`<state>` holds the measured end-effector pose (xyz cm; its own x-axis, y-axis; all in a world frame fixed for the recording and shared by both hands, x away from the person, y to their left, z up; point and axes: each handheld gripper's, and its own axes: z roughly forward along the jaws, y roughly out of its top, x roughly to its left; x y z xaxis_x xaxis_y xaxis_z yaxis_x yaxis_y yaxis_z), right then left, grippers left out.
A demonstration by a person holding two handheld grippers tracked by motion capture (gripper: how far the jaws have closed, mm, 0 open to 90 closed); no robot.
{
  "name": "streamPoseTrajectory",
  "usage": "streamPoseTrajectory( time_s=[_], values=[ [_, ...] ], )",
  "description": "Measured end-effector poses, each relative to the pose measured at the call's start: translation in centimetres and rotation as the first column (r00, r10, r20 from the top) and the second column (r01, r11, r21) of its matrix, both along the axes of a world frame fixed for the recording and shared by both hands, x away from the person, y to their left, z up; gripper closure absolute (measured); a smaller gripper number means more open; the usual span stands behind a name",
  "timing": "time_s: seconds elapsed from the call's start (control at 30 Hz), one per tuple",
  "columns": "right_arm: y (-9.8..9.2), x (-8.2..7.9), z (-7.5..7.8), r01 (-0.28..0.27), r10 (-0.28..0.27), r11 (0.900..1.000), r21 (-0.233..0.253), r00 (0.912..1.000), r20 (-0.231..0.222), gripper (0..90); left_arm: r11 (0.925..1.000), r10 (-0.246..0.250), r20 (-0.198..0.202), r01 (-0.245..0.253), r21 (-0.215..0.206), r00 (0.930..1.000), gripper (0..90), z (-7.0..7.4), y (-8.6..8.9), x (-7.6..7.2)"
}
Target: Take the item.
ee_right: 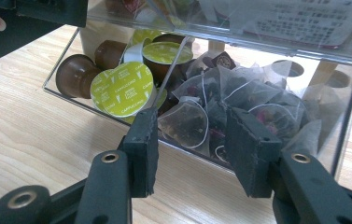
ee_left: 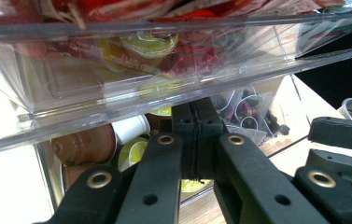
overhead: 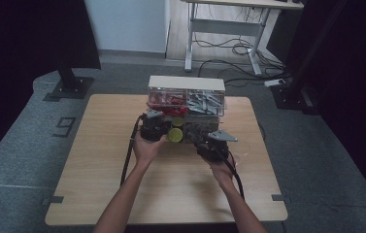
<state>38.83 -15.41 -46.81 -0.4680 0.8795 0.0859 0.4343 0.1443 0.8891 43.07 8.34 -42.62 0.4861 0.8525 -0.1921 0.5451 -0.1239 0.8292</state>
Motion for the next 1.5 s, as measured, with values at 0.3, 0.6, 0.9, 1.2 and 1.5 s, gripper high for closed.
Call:
streamPoseTrajectory(
  time_s=[0.3,0.6,0.9,1.2,1.5],
  values=[
    [0.9,1.1,-0.2,0.012,-0.012,1.0,-0.012,0.9999,0.001,54.0,1.0,0.0,-0.002,0.0,-0.002,1.0,89.4,0.0,0.1,0.0],
    [1.6,2.2,-0.7,0.026,-0.026,1.0,-0.01,0.9996,-0.009,54.1,1.0,-0.001,-0.006,0.001,-0.007,1.0,89.6,0.0,0.2,0.1],
    [2.0,2.7,-1.1,0.042,-0.042,0.999,-0.004,0.9991,-0.009,53.9,0.9999,0.002,-0.009,-0.002,-0.01,1.0,89.6,-0.1,0.1,0.2],
    [2.2,3.5,-1.6,0.056,-0.056,0.998,0.01,0.998,-0.031,54.4,0.9999,0.002,-0.013,-0.002,-0.01,0.9999,89.6,-0.2,0.1,0.4],
    [2.0,3.8,-1.7,0.025,-0.024,1.0,0.009,0.9977,-0.064,82.6,0.9999,0.005,-0.013,-0.005,-0.015,0.9999,89.7,-0.1,0.1,0.3]
  ],
)
